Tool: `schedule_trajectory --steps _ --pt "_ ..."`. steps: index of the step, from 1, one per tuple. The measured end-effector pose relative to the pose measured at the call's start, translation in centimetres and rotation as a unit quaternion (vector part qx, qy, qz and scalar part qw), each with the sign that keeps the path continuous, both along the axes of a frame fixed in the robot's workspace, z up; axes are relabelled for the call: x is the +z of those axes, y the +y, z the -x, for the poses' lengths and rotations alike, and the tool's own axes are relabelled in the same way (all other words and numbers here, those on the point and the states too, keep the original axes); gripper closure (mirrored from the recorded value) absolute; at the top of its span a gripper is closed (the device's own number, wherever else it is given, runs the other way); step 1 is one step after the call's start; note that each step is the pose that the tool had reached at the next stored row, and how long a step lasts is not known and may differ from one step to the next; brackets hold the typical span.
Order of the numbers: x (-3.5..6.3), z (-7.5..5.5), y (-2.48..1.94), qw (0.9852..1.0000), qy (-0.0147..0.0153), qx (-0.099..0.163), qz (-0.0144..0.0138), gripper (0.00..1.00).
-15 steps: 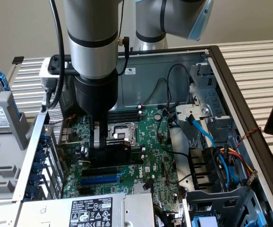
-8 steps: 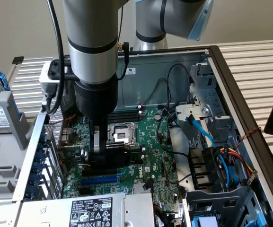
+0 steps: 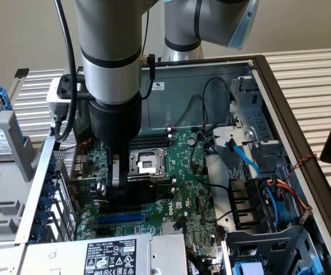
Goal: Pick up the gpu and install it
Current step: 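Insert the gpu into the slot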
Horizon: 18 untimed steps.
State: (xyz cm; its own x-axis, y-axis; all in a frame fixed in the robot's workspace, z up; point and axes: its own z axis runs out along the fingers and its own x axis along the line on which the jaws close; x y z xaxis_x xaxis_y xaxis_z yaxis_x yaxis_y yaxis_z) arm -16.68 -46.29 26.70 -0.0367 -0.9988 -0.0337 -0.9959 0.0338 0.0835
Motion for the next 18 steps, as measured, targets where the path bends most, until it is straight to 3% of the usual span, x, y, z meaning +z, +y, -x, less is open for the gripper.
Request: schedule_trajectory --steps 18 --pt "-0.45 0.11 -0.12 1.0 0.0001 -0.006 0.0001 0.73"
